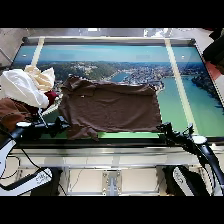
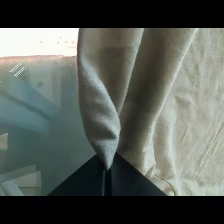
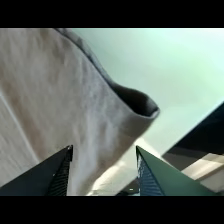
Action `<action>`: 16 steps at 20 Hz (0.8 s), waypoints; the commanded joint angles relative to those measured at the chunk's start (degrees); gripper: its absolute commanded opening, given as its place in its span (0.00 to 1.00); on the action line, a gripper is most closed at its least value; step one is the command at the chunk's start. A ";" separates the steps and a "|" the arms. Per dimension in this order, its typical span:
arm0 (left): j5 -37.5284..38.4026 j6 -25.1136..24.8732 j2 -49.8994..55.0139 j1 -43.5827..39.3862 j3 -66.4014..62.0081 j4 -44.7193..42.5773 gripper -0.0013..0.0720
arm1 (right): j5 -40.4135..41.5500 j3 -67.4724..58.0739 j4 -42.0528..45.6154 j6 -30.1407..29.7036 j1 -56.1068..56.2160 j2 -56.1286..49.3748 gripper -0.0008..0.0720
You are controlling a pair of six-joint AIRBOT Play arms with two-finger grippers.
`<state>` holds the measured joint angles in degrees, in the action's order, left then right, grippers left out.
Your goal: Fold the shirts.
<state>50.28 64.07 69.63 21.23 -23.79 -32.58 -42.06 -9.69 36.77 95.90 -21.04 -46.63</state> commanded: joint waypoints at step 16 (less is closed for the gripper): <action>18.21 3.06 -31.85 10.86 -29.73 -0.39 0.03 | -31.91 -47.23 4.74 -20.09 0.00 13.49 0.02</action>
<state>64.49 63.70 47.64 27.66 -44.29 -33.01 -64.29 -43.81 34.48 73.45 -21.04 -40.86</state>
